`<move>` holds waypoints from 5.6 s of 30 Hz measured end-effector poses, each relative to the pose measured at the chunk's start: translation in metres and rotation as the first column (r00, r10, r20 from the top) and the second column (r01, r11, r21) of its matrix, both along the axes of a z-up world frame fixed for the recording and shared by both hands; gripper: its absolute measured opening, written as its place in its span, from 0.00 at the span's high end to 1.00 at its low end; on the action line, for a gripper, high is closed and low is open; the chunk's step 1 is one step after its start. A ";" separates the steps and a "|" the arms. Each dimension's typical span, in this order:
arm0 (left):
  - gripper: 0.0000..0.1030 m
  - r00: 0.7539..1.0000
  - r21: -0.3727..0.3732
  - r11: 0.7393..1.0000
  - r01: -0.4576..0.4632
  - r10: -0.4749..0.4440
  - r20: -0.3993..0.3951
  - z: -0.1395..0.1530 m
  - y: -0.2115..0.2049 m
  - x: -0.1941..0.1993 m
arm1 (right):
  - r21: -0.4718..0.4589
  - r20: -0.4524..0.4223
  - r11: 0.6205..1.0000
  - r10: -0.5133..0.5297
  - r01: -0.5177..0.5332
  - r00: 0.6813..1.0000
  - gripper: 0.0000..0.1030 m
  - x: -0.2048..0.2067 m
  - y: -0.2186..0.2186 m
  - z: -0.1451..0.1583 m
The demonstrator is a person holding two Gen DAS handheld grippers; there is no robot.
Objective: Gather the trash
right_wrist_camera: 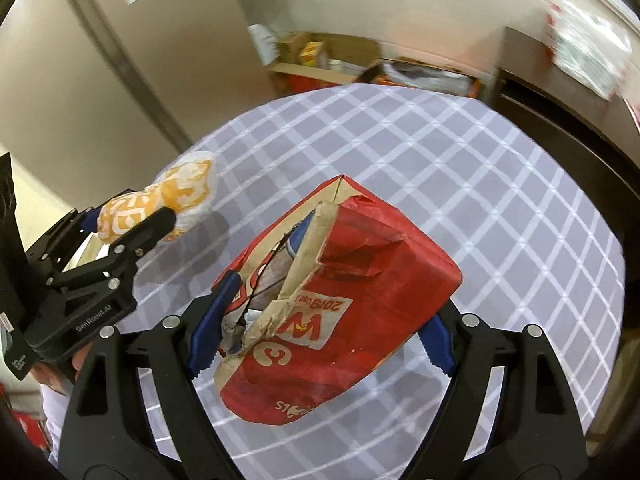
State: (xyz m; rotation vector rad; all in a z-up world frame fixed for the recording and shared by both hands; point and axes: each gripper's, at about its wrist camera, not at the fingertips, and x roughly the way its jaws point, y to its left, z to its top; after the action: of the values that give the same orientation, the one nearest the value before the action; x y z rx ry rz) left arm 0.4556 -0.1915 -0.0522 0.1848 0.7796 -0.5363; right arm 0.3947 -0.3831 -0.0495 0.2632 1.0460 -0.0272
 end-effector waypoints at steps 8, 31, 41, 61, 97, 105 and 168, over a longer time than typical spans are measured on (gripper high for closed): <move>0.36 0.987 -0.004 0.987 -0.159 0.159 0.022 0.012 0.082 -0.024 | -0.003 0.032 0.985 0.174 -0.174 0.984 0.22 0.002 0.089 0.013; 0.36 0.766 0.073 0.765 -0.640 0.642 -0.007 -0.008 0.322 -0.132 | -0.008 -0.008 0.788 0.615 -0.615 0.789 0.22 -0.025 0.337 -0.001; 0.36 0.698 0.092 0.704 -0.704 0.710 -0.092 -0.047 0.381 -0.148 | 0.011 -0.134 0.733 0.675 -0.680 0.725 0.22 -0.029 0.405 -0.045; 0.22 0.628 0.115 0.667 -0.736 0.737 -0.250 -0.123 0.436 -0.127 | -0.015 -0.247 0.759 0.628 -0.651 0.738 0.19 -0.006 0.450 -0.094; 0.15 0.729 0.119 0.736 -0.666 0.677 -0.105 -0.026 0.301 -0.209 | -0.052 0.140 0.905 0.426 -0.423 0.894 0.14 -0.125 0.291 0.006; 0.14 0.808 0.079 0.804 -0.589 0.588 0.030 0.007 0.243 -0.264 | -0.047 0.290 0.958 0.285 -0.284 0.913 0.13 -0.201 0.247 0.028; 0.10 0.774 -0.188 0.824 -0.535 0.567 0.282 0.060 0.218 -0.449 | -0.187 0.614 0.972 0.227 -0.140 0.756 0.09 -0.387 0.213 0.061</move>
State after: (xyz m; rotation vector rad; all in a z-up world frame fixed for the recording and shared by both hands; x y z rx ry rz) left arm 0.0071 0.0263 0.0076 -0.0533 0.4433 0.0275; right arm 0.0073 -0.1705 0.0114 0.0343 0.3820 0.1642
